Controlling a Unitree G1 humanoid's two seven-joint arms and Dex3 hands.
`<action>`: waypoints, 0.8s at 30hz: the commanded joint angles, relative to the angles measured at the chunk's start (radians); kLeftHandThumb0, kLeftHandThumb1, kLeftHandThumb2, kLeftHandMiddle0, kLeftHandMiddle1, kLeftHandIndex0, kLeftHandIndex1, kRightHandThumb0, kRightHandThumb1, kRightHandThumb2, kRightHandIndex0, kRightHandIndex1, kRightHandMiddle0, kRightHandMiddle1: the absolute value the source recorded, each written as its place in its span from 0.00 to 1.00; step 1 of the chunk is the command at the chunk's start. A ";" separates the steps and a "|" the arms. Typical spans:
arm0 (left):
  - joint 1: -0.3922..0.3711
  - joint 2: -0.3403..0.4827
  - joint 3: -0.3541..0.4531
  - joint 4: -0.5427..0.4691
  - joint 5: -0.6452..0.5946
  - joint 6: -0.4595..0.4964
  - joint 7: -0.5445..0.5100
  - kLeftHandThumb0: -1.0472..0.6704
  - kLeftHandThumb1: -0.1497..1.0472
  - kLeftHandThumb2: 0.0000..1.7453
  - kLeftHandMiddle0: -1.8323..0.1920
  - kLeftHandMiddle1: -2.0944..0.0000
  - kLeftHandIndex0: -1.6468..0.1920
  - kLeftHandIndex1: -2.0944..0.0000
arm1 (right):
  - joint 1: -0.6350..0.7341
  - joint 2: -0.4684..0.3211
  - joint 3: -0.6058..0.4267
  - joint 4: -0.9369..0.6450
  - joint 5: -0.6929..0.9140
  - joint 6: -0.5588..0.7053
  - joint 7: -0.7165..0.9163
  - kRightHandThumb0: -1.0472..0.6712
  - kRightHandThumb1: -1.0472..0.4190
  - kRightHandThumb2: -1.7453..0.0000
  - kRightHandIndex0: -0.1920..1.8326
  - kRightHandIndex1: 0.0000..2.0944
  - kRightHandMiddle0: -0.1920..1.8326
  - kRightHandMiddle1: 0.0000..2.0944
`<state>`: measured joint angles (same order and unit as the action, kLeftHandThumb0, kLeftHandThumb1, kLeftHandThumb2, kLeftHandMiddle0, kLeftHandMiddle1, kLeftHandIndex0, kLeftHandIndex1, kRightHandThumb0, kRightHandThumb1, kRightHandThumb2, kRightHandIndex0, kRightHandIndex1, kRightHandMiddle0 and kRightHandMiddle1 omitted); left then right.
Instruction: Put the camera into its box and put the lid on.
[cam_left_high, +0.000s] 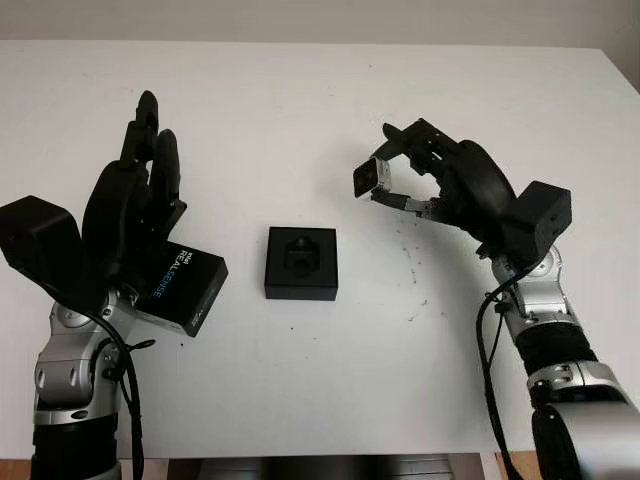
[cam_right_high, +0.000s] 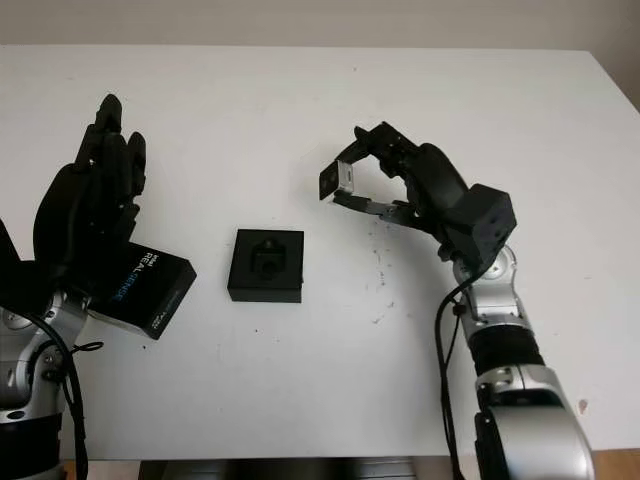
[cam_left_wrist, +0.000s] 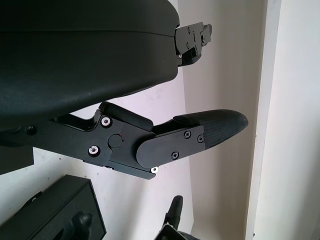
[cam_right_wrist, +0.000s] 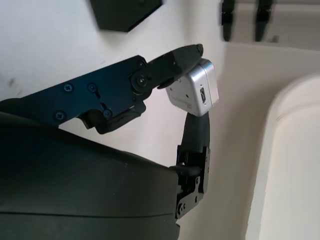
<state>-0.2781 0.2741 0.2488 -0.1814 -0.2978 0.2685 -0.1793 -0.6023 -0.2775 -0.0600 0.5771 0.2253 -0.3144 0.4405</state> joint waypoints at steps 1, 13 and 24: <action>0.004 0.003 0.006 -0.004 -0.001 -0.007 -0.002 0.20 1.00 0.38 1.00 1.00 1.00 1.00 | 0.030 0.033 -0.017 -0.067 0.046 0.044 0.013 0.35 0.01 0.97 0.15 0.02 0.20 0.81; 0.003 0.005 0.006 -0.004 -0.001 -0.006 -0.005 0.20 1.00 0.39 1.00 1.00 1.00 1.00 | 0.172 0.166 0.010 -0.261 0.108 0.184 0.049 0.34 0.00 0.96 0.13 0.02 0.19 0.82; -0.001 0.004 0.001 -0.001 0.002 -0.003 -0.003 0.20 1.00 0.39 1.00 1.00 1.00 1.00 | 0.232 0.210 0.080 -0.303 0.017 0.188 0.017 0.33 0.01 0.97 0.14 0.03 0.19 0.88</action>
<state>-0.2782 0.2746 0.2486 -0.1811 -0.2972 0.2688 -0.1801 -0.3811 -0.0716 0.0156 0.2977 0.2483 -0.1293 0.4593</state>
